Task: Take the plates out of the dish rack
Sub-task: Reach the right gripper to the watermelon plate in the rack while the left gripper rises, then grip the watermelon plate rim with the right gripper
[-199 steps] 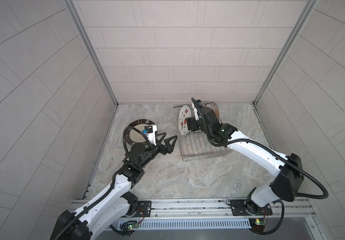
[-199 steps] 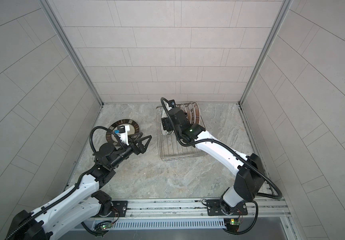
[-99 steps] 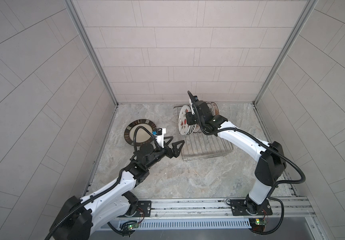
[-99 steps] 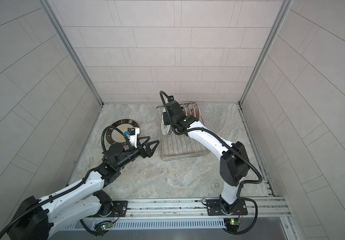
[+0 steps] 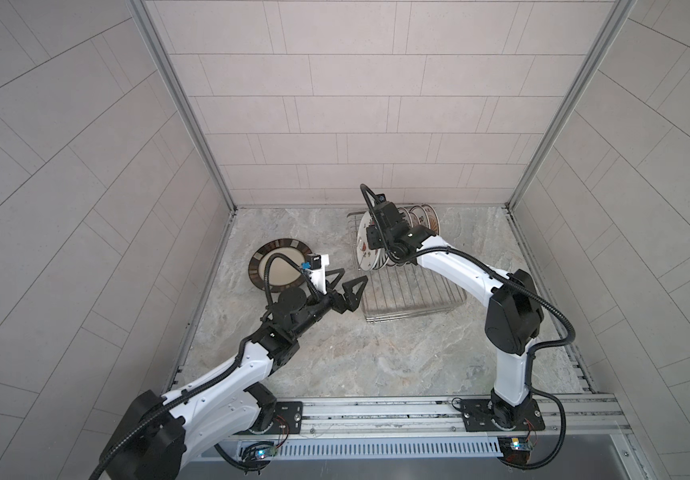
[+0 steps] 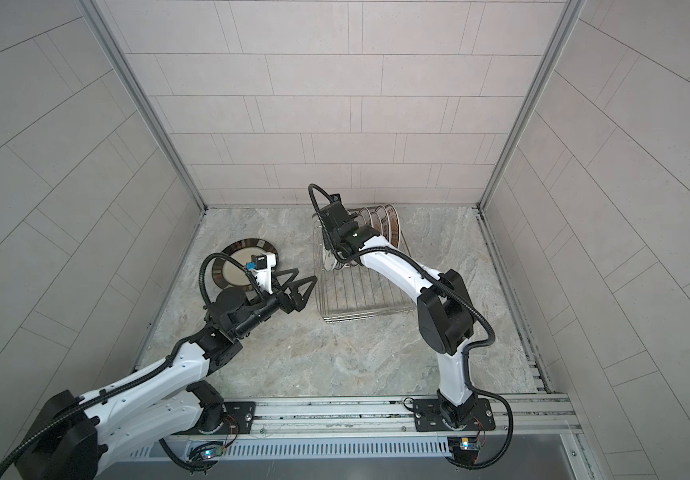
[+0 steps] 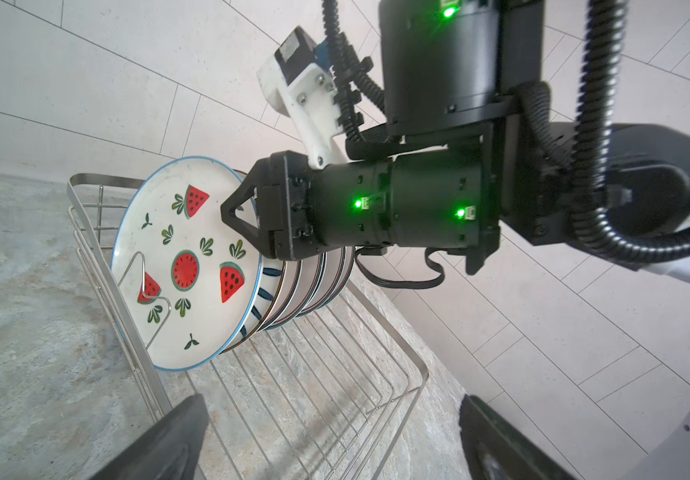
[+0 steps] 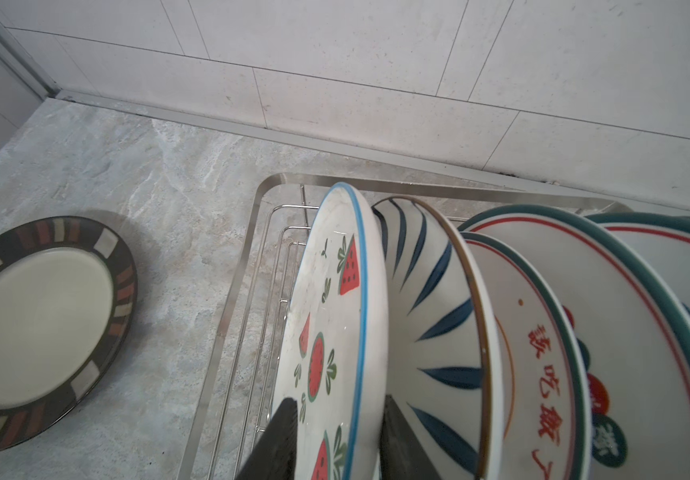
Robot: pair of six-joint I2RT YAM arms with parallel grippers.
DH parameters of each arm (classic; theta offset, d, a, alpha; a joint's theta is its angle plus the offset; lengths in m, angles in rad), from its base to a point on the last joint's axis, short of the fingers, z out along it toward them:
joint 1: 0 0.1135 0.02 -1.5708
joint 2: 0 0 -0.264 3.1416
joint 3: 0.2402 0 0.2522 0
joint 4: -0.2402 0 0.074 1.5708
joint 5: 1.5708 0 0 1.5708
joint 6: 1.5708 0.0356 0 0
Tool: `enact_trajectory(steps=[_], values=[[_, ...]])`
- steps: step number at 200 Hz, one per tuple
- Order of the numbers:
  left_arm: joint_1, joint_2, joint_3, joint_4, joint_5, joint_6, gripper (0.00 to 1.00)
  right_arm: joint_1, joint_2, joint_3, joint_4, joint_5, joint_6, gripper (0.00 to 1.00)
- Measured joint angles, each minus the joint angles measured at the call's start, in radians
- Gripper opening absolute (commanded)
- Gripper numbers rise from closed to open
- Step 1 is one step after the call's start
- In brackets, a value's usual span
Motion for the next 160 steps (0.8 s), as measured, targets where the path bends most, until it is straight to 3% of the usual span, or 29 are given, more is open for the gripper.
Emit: enact_trajectory(steps=[63, 160], values=[[0.000, -0.016, -0.012, -0.002, -0.043, 0.002, 1.00, 0.036, 0.068, 0.060, -0.054, 0.147, 0.013, 0.31], [0.000, -0.021, -0.024, -0.004, -0.088, 0.011, 1.00, 0.047, 0.143, 0.145, -0.092, 0.193, 0.045, 0.23]])
